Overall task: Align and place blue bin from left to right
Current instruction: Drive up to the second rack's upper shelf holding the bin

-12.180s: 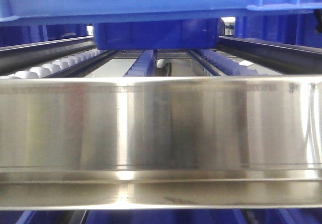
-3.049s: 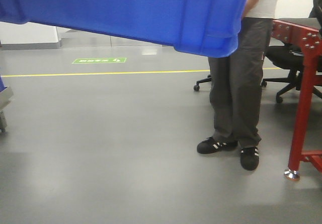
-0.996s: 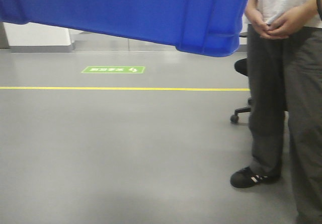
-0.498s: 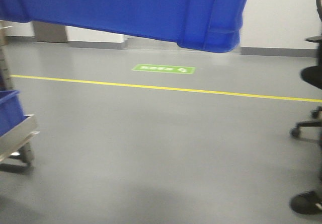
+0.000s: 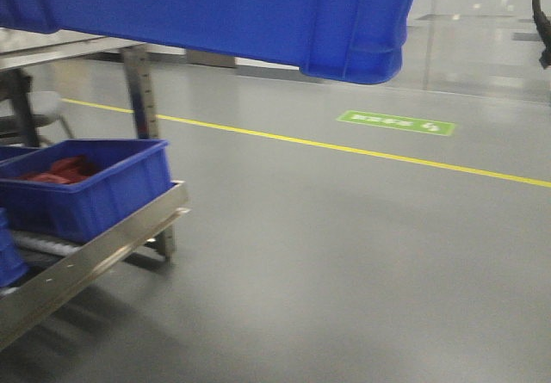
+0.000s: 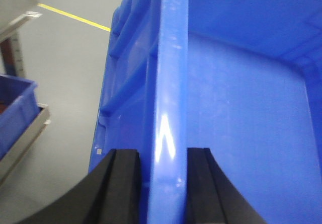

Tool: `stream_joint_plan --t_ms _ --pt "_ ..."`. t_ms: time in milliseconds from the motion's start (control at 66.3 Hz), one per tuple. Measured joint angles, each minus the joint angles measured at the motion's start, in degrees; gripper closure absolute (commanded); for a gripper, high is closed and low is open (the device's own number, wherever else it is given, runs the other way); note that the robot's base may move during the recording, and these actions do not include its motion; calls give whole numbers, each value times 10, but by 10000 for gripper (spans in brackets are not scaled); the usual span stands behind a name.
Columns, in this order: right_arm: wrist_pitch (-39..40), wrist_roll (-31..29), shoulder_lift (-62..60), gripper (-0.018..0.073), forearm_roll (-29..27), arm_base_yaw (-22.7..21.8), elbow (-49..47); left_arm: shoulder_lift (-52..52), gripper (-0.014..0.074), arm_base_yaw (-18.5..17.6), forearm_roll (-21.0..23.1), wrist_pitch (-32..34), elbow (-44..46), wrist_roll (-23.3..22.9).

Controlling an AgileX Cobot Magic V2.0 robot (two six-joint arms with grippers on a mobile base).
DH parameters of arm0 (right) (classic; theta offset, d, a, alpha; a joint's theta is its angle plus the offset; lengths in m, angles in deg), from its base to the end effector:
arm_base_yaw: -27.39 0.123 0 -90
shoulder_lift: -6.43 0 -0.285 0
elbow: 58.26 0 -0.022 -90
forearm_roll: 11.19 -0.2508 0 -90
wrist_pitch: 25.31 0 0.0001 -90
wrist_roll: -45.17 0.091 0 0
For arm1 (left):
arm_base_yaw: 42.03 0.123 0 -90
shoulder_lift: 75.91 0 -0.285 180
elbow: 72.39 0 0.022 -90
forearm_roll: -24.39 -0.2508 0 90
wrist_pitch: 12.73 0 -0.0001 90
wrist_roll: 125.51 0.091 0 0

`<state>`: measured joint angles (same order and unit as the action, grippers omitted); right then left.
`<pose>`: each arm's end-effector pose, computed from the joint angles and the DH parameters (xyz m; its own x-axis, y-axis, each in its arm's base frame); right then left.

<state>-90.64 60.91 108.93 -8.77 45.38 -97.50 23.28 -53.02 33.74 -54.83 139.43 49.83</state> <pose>0.3309 0.1038 0.4770 -0.6447 0.0578 -0.7622 -0.1201 0.9771 0.1756 0.3456 -0.0772 0.4915 -0.3730 -0.1316 -0.9184 0.2199 0.9491 -0.2253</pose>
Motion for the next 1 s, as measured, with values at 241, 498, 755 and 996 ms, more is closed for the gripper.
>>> stream_joint_plan --t_ms 241,498,755,996 --pt "0 0 0 627 1 0 0 0 708 0 0 0 0 0" --pt "0 0 0 627 1 0 0 0 708 0 0 0 0 0" --pt "1 0 0 627 1 0 0 0 708 0 0 0 0 0" --pt "1 0 0 627 1 0 0 0 708 0 0 0 0 0"
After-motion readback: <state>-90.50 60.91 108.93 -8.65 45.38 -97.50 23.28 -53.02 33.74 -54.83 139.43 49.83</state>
